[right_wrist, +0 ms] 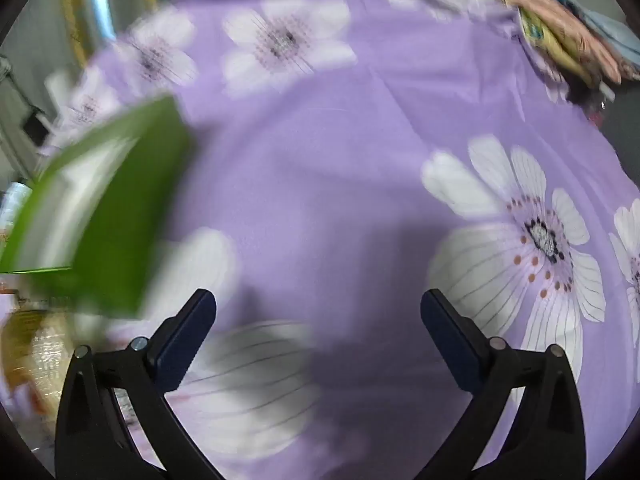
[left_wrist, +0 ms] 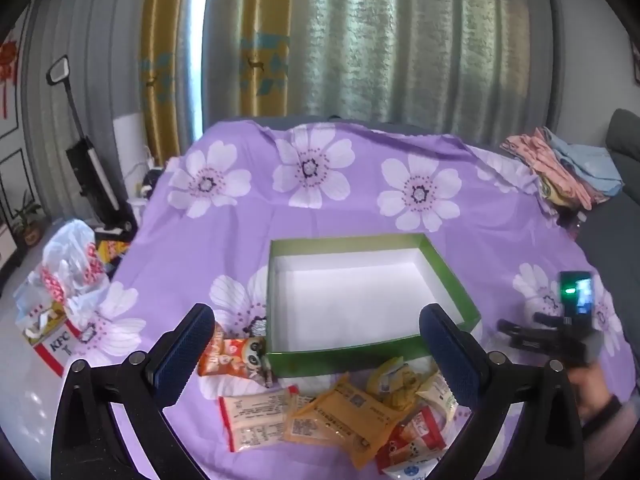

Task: Organize snacks
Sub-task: 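Move both tools toward the snack pile beside the green box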

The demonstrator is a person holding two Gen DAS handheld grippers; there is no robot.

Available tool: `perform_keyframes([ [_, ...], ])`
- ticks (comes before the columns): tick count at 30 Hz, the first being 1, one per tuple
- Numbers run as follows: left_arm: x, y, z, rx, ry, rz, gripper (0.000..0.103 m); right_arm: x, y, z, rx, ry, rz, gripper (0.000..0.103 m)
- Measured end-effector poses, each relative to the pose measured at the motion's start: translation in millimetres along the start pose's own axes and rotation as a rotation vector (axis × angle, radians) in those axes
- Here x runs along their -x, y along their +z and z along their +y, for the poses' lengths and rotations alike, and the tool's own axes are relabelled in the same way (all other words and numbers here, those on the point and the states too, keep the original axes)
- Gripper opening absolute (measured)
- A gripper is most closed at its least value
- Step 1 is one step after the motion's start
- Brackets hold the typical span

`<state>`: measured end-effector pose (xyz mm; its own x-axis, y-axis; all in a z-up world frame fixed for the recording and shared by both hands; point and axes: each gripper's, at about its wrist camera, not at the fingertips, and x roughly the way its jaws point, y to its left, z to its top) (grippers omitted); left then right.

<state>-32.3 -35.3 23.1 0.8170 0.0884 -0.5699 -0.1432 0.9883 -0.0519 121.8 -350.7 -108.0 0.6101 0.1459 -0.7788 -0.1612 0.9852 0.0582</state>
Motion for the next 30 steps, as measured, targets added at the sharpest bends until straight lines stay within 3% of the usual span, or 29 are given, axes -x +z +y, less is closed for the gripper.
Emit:
perform_keyframes([
  [6, 14, -5, 1, 0.002, 0.001, 0.003, 0.102, 84, -6, 64, 0.117, 0.111, -0.147, 0.103],
  [12, 22, -14, 1, 0.002, 0.002, 0.019, 0.102, 133, -24, 105, 0.193, 0.217, -0.172, 0.103],
  [20, 28, -24, -2, -0.01, -0.011, 0.042, 0.102, 167, -42, 138, 0.242, 0.27, -0.189, 0.103],
  [30, 24, -39, -6, -0.006, -0.076, 0.108, 0.102, 187, -58, 151, 0.26, 0.259, -0.202, 0.103],
])
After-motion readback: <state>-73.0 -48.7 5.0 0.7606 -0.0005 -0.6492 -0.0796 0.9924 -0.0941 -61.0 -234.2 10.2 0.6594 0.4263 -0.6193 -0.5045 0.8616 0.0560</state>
